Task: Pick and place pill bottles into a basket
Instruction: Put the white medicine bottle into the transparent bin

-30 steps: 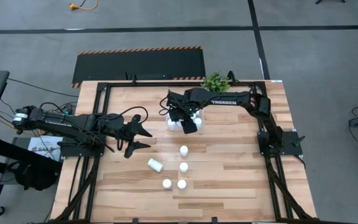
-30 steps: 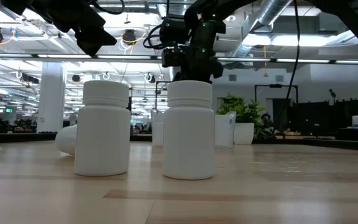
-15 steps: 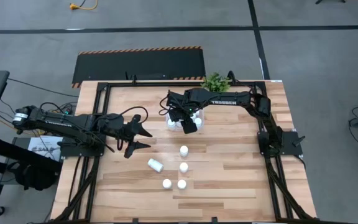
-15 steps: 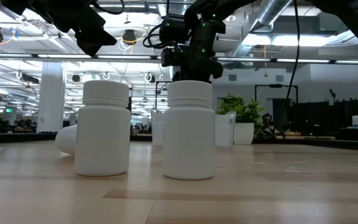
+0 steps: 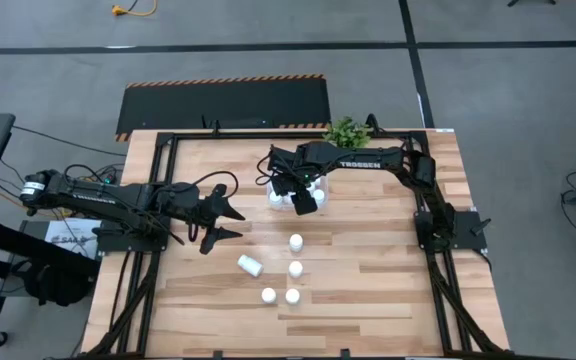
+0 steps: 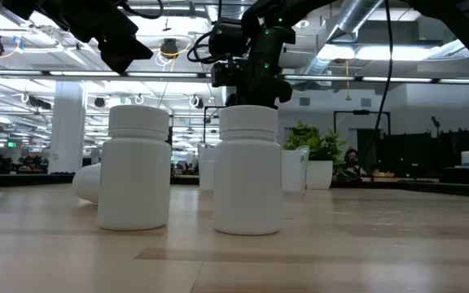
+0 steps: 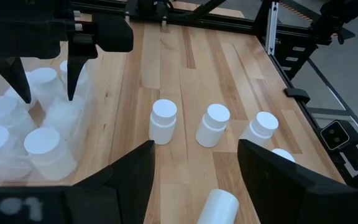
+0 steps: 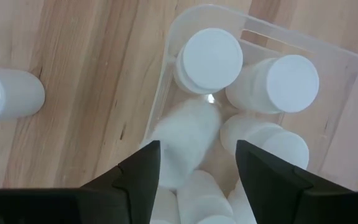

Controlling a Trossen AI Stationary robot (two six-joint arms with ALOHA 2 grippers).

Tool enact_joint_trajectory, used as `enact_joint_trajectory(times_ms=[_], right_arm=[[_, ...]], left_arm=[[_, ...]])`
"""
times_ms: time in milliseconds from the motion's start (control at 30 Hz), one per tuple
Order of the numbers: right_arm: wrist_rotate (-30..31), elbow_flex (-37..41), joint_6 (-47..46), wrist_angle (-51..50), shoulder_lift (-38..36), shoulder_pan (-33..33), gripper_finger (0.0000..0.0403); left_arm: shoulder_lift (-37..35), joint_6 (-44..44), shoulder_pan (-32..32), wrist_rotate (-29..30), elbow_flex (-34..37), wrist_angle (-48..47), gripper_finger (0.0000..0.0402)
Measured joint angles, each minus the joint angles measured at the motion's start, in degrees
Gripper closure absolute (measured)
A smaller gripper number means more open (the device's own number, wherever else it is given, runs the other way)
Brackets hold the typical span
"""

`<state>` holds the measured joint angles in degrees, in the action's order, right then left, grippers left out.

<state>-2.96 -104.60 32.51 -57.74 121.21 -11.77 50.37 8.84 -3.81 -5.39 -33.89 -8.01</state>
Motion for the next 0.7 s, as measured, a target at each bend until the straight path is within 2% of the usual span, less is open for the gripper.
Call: enact_joint_trajectory(times_ms=[467, 567, 700], right_arm=[[0.08, 0.00, -0.14, 0.00, -0.02, 0.06, 0.0215], [1.72, -0.01, -2.39, -0.22, -0.07, 0.46, 0.0218], [3.04, -2.51, -5.73, -5.25, -0.59, 1.09, 0.0218]], left_arm=[[0.00, 0.00, 0.00, 0.00, 0.00, 0.00, 0.0184], [0.00, 0.00, 0.00, 0.00, 0.00, -0.02, 0.0184], [0.00, -0.08, -0.01, -0.03, 0.00, -0.05, 0.0184]])
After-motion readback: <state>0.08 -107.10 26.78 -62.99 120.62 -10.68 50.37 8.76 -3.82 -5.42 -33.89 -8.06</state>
